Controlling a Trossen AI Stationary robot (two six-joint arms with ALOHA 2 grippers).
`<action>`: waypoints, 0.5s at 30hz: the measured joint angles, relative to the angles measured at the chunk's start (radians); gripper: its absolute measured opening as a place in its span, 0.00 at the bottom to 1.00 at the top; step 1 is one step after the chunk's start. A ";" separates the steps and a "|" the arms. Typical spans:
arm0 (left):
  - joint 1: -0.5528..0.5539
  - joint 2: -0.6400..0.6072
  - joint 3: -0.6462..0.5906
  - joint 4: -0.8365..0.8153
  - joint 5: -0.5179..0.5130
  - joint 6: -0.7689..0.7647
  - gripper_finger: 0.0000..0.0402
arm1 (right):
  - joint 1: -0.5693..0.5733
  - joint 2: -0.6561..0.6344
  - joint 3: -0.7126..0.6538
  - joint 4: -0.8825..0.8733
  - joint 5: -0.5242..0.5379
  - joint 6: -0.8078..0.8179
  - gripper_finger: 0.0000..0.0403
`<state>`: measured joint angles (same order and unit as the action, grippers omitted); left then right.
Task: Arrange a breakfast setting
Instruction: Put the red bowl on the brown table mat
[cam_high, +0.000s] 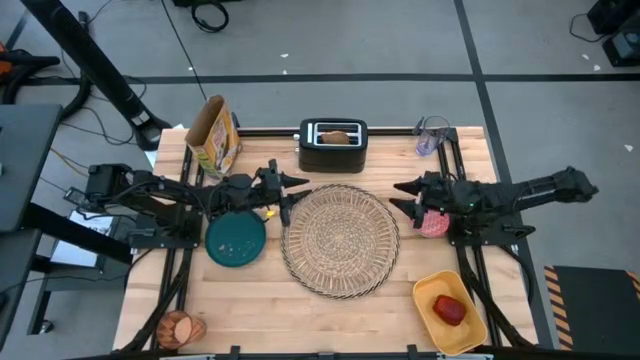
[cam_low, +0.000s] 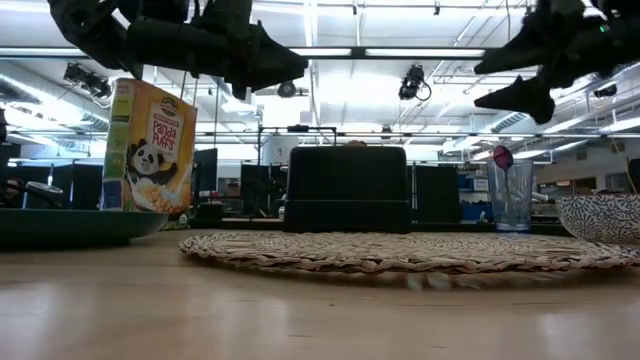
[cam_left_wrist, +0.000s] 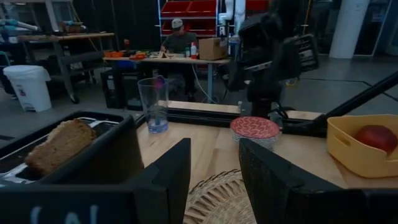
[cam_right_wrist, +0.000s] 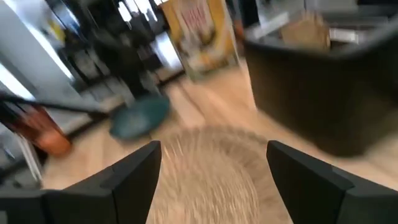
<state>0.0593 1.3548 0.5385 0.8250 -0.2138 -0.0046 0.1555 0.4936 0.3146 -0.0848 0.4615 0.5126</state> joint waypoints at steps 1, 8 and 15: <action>0.004 0.000 0.000 -0.001 0.000 -0.002 0.36 | 0.008 0.042 0.049 -0.077 0.005 0.036 0.75; 0.005 0.000 0.000 -0.008 0.000 0.022 0.36 | 0.042 0.330 0.383 -0.646 -0.064 0.339 0.75; 0.004 0.000 0.000 -0.040 0.000 0.016 0.36 | 0.042 0.560 0.569 -1.059 -0.234 0.627 0.74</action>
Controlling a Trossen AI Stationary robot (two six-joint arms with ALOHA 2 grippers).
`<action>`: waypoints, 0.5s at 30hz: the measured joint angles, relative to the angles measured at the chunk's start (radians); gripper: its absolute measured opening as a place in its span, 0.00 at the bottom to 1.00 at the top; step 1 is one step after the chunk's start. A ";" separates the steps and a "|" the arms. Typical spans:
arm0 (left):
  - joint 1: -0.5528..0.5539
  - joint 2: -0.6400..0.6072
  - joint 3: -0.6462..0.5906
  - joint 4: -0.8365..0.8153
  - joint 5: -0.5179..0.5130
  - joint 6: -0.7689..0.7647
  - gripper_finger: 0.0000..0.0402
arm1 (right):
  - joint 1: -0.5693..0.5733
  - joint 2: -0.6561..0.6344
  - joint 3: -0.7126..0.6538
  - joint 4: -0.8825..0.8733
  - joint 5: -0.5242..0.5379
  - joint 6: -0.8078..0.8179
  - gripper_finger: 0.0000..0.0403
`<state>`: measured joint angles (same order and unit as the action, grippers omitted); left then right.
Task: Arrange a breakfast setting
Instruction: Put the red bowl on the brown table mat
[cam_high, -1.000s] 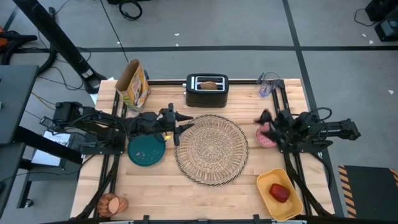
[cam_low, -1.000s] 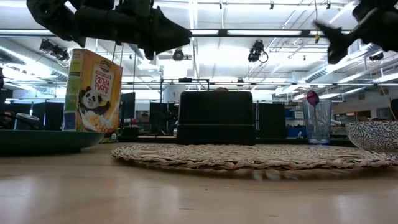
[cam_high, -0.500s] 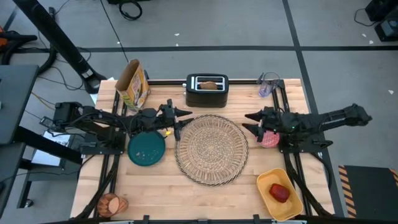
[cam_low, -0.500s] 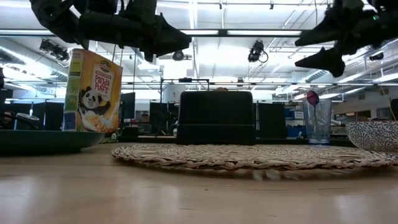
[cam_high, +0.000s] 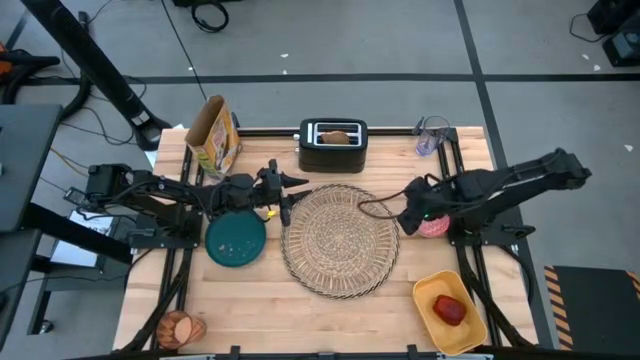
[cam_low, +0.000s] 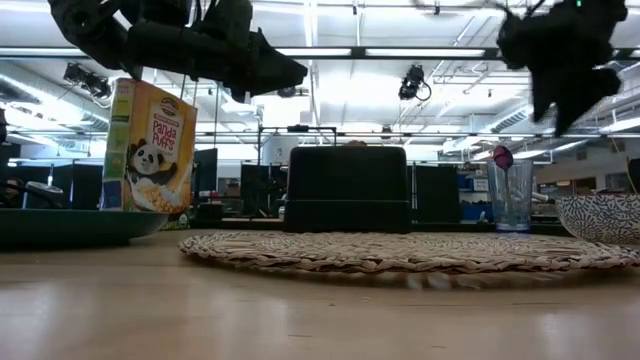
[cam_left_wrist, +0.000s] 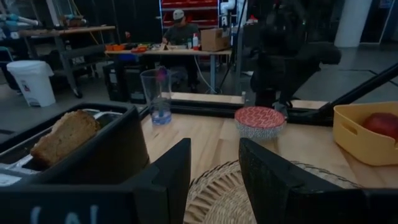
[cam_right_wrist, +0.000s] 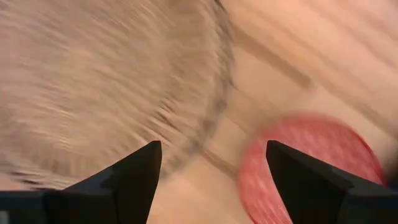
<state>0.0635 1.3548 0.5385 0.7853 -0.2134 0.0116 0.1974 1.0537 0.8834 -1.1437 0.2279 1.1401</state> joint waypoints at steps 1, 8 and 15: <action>0.000 0.000 0.000 0.000 0.000 -0.001 0.36 | 0.000 0.022 0.001 -0.039 -0.016 0.030 0.74; 0.000 0.000 0.000 0.001 0.000 -0.083 0.36 | 0.000 0.149 -0.040 -0.066 -0.072 0.143 0.72; 0.000 0.000 0.000 0.000 0.000 -0.079 0.36 | -0.028 0.251 -0.134 0.057 -0.103 0.168 0.65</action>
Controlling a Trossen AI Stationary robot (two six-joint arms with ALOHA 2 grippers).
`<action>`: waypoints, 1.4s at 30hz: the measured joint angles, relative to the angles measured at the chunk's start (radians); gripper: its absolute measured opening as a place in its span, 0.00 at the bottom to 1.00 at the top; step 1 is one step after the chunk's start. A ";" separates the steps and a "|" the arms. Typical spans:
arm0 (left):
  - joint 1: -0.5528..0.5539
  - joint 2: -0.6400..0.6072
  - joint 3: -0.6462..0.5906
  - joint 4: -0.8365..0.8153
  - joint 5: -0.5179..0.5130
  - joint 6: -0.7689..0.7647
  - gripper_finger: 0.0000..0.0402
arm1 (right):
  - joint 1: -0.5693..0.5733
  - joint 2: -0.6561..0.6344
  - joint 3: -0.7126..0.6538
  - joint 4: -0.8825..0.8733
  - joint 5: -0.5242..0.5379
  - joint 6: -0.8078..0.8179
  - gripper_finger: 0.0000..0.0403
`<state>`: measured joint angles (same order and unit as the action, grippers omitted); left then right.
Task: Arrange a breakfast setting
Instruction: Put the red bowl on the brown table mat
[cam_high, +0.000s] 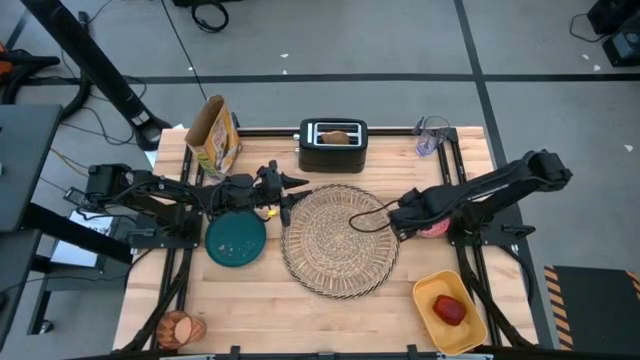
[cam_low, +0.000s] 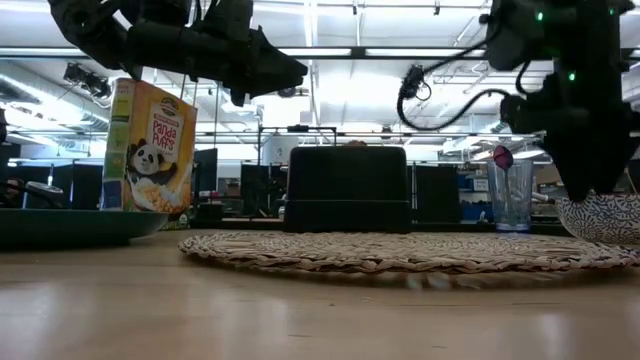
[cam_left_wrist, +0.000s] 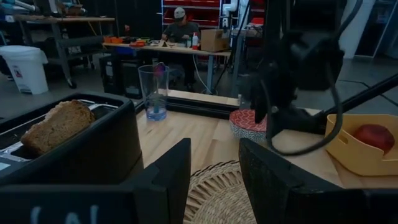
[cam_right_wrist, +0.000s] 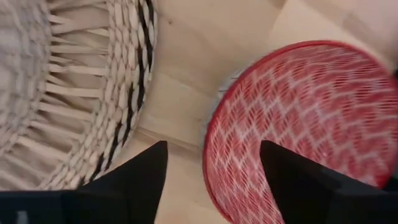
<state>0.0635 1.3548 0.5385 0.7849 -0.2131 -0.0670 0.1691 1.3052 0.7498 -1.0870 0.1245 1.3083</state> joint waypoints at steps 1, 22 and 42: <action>0.000 0.000 0.000 0.000 0.000 -0.001 0.36 | -0.002 0.010 -0.011 0.020 -0.006 -0.003 0.62; 0.002 0.000 0.000 0.026 0.000 -0.063 0.36 | 0.001 0.091 0.094 -0.023 0.039 -0.170 0.06; -0.035 -0.097 0.000 -0.178 0.051 -0.073 0.36 | 0.120 0.490 0.461 0.259 0.062 -1.400 0.06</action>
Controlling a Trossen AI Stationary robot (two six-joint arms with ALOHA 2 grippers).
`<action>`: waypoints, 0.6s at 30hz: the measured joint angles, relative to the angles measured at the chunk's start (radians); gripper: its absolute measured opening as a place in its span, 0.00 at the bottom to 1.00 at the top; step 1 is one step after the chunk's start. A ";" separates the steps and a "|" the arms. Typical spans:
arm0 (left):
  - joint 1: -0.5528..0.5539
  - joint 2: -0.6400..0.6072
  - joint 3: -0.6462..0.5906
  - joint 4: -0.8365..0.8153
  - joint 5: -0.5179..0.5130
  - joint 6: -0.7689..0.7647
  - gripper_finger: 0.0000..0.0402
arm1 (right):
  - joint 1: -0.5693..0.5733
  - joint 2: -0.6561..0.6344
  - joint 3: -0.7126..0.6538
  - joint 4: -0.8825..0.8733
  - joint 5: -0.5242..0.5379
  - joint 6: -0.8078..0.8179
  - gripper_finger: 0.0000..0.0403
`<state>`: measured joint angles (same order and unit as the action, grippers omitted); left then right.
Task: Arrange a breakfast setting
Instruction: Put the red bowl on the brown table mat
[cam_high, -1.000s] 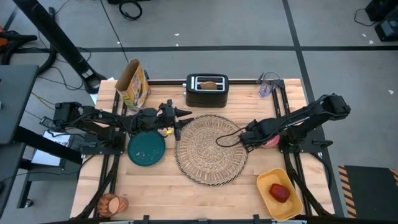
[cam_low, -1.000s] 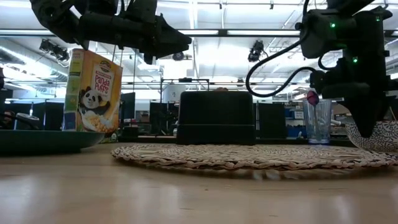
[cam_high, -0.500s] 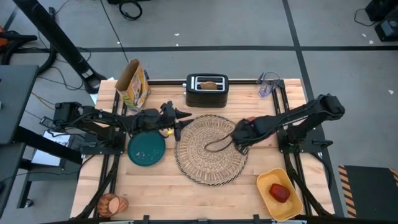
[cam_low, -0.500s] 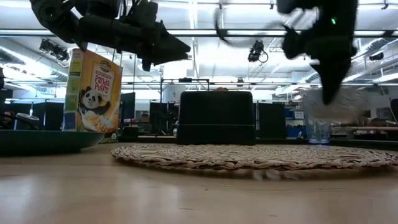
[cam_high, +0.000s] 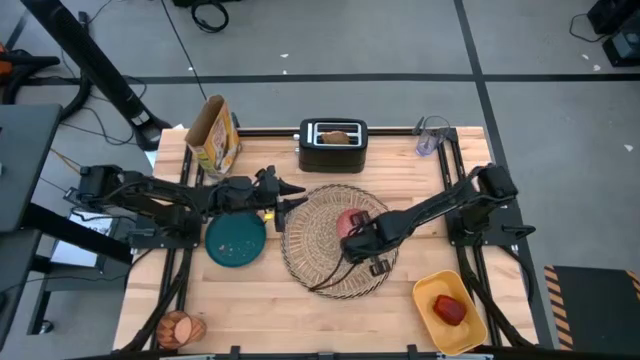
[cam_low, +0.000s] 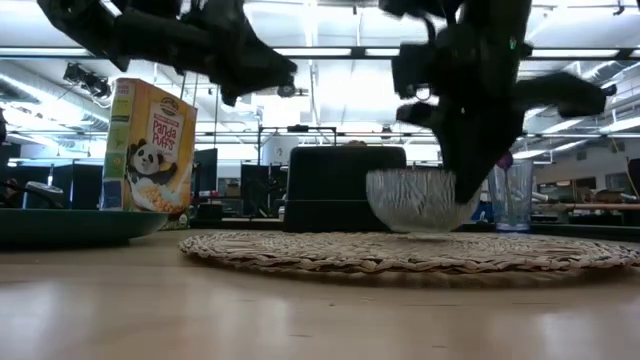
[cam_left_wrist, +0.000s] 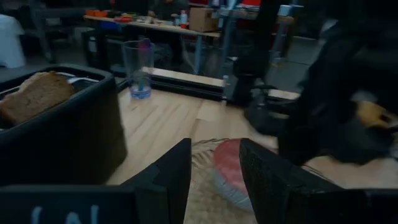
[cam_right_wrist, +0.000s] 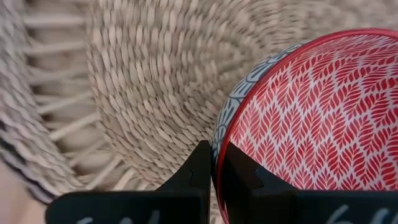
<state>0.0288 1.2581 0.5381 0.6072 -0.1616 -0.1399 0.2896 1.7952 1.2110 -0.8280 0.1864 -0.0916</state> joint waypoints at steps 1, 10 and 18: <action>0.000 -0.021 0.000 -0.010 0.018 -0.002 0.36 | -0.002 0.012 0.000 0.004 0.000 -0.024 0.06; 0.000 -0.128 0.000 -0.086 0.043 0.021 0.36 | -0.004 0.033 0.000 0.093 0.006 -0.179 0.07; 0.000 -0.129 0.000 -0.091 0.043 0.020 0.36 | -0.012 0.035 0.000 0.165 -0.019 -0.302 0.07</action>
<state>0.0284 1.1294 0.5381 0.5161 -0.1184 -0.1196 0.2773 1.8301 1.2114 -0.6630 0.1678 -0.3940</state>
